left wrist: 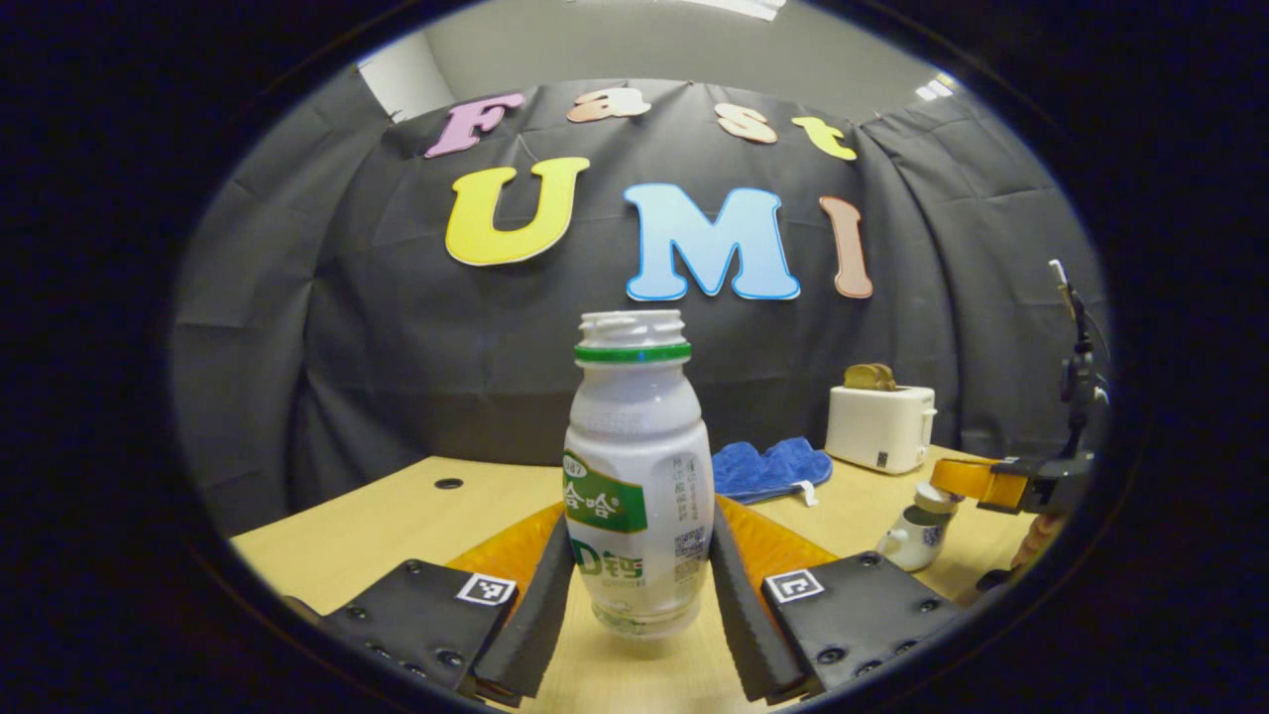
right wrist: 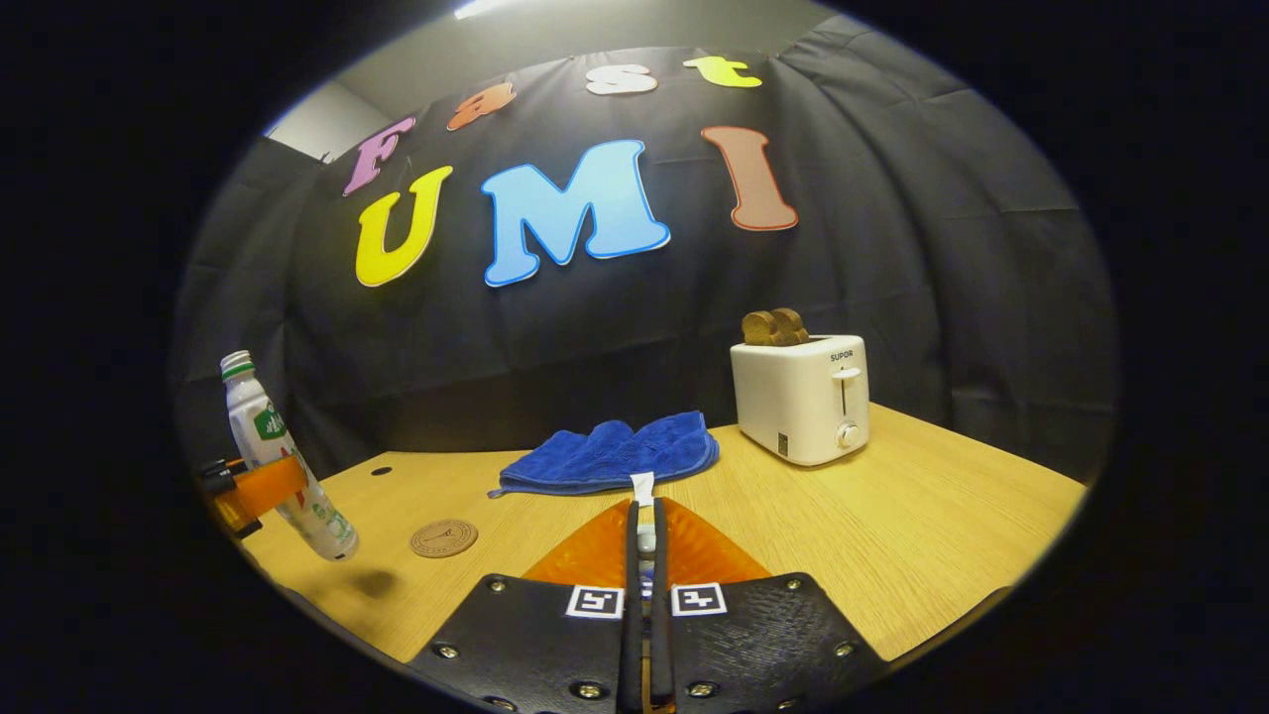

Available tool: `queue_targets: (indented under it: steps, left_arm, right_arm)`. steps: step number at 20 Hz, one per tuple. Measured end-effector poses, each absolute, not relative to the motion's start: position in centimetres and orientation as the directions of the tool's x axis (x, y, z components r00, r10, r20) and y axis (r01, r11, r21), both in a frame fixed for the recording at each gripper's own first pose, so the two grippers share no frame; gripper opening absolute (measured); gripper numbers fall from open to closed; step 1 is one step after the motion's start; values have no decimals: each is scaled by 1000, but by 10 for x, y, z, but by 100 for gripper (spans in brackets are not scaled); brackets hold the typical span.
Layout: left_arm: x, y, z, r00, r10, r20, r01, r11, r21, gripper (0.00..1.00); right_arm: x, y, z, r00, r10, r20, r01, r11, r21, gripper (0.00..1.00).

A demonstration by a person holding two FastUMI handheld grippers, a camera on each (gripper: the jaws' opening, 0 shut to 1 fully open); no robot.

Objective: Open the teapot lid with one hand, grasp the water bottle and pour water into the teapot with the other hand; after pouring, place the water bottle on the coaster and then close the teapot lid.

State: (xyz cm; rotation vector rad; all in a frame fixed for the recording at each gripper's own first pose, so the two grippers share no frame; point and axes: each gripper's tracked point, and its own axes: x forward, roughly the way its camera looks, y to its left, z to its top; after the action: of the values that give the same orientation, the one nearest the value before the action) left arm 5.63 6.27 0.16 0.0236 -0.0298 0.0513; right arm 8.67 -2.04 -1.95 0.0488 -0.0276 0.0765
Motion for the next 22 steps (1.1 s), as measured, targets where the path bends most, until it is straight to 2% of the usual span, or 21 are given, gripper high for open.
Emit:
queue_targets:
  steps: [1,2,22]
  left_arm:
    - [55,66,2,998,58,36,-59,998,14,76]
    - [55,68,5,997,65,46,-65,998,6,80]
    - [58,67,0,998,54,37,-53,999,-10,80]
  right_arm:
    - [88,-20,-22,997,73,21,-74,997,36,3]
    - [89,-19,-24,997,75,15,-75,997,24,3]
    - [89,-17,-38,997,68,-26,-68,998,-14,4]
